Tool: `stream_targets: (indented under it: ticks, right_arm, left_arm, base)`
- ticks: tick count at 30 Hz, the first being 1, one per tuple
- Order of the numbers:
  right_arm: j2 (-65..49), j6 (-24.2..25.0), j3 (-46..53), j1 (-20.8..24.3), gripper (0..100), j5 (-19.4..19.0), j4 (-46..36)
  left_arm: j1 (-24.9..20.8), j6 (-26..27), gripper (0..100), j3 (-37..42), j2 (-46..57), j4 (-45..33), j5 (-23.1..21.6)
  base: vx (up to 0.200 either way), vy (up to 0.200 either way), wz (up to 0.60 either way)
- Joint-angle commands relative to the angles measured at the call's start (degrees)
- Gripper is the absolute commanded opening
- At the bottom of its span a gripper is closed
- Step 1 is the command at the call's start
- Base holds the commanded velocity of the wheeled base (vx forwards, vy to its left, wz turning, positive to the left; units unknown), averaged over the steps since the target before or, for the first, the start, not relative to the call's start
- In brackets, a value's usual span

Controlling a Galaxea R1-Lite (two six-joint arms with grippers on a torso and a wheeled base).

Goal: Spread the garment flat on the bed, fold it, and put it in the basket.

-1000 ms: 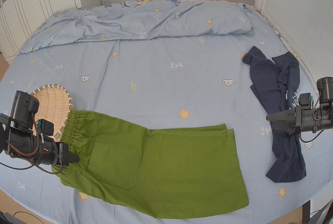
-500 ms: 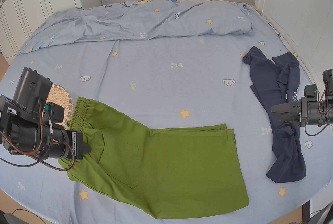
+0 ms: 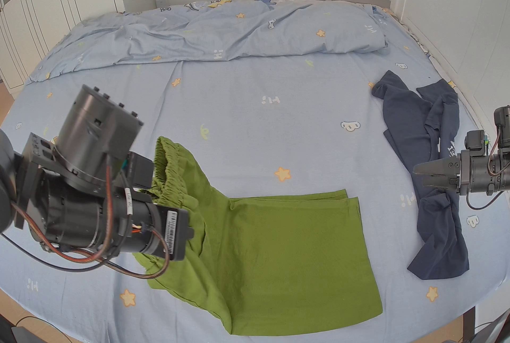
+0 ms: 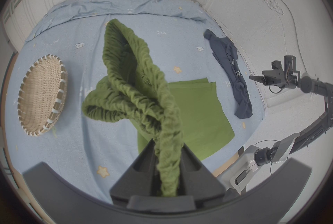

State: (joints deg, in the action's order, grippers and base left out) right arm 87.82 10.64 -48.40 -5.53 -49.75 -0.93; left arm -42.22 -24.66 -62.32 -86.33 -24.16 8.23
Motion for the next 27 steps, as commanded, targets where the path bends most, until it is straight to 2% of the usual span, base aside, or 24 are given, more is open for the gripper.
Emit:
stream_targets:
  ticks: [1, 3, 9, 12, 17, 27]
  right_arm:
    - [0.2, -0.1, 0.1, -0.1, 100, 0.0, 0.0]
    - [0.2, -0.1, 0.1, -0.3, 100, 0.0, 0.0]
    - [0.2, -0.1, 0.1, -0.6, 100, 0.0, 0.0]
    - [0.2, -0.1, 0.1, -0.6, 100, 0.0, 0.0]
    - [0.2, -0.1, 0.1, -0.7, 100, 0.0, 0.0]
    - [0.7, -0.3, 0.2, -0.4, 100, 1.4, 0.2]
  left_arm:
    - [-4.0, -0.1, 0, -2.8, -5.9, 1.3, 0.4]
    - [-4.6, -0.1, 0, -3.4, -6.4, 1.8, 0.5]
    - [-11.2, 0.7, 0, -9.0, -9.9, 2.7, 0.8]
    - [-12.9, 0.8, 0, -9.0, -10.4, 2.8, 0.9]
    - [-13.2, 1.3, 0, -9.4, -13.1, 3.2, 0.9]
    - [-13.5, 3.1, 0, -11.2, -18.0, 11.9, 0.8]
  base:
    - [0.000, 0.000, 0.00]
    - [0.000, 0.000, 0.00]
    - [0.000, 0.000, 0.00]
    - [0.000, 0.000, 0.00]
    - [0.000, 0.000, 0.00]
    - [0.000, 0.000, 0.00]
